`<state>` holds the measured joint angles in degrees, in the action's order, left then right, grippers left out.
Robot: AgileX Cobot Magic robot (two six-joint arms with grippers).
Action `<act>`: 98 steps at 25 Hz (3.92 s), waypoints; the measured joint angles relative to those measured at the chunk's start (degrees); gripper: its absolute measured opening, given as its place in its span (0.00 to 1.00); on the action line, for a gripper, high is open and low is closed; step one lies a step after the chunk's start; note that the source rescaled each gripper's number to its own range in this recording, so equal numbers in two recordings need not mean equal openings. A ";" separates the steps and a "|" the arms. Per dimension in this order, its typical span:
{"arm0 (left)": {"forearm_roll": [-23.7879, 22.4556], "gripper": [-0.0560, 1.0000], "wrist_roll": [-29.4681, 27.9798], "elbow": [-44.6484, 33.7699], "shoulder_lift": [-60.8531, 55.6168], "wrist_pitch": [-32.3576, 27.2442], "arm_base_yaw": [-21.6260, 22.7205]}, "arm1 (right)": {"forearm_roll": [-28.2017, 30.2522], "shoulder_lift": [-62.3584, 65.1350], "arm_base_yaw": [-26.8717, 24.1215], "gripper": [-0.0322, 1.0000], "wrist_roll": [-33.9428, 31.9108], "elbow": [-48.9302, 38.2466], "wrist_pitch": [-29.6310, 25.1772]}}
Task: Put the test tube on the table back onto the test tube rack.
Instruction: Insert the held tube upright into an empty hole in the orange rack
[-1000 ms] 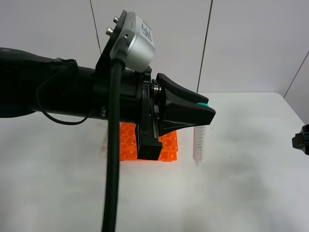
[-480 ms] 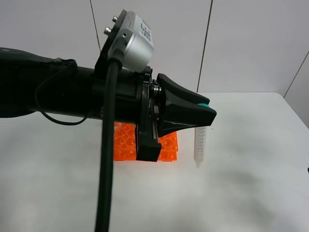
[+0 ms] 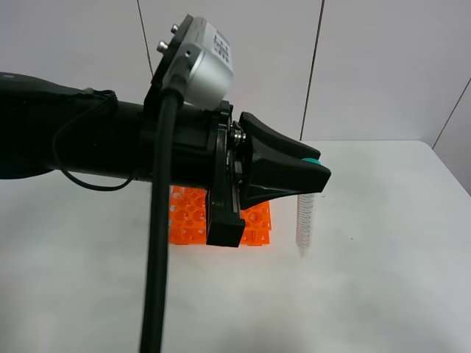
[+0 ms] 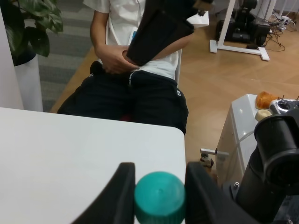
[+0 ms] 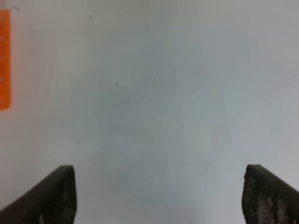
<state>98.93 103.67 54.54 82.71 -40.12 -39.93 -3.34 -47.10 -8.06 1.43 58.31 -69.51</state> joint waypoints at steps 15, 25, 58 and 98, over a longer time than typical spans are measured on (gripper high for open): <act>0.00 0.06 1.68 0.00 0.00 -0.07 0.00 | 2.40 16.33 0.00 0.91 0.27 -0.05 0.01; 0.00 0.06 1.93 0.00 0.00 -2.04 0.00 | 2.76 28.08 0.00 0.91 0.27 -11.70 0.98; -0.04 0.06 2.39 0.00 0.00 -2.10 0.00 | 3.34 37.45 0.00 0.91 0.27 -30.26 10.87; -60.80 0.06 -59.69 4.50 8.26 47.59 0.00 | 3.34 37.45 0.00 0.91 0.27 -30.26 10.87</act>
<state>38.13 43.98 59.04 90.97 7.47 -39.93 0.00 -9.65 -8.06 1.71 28.05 -58.64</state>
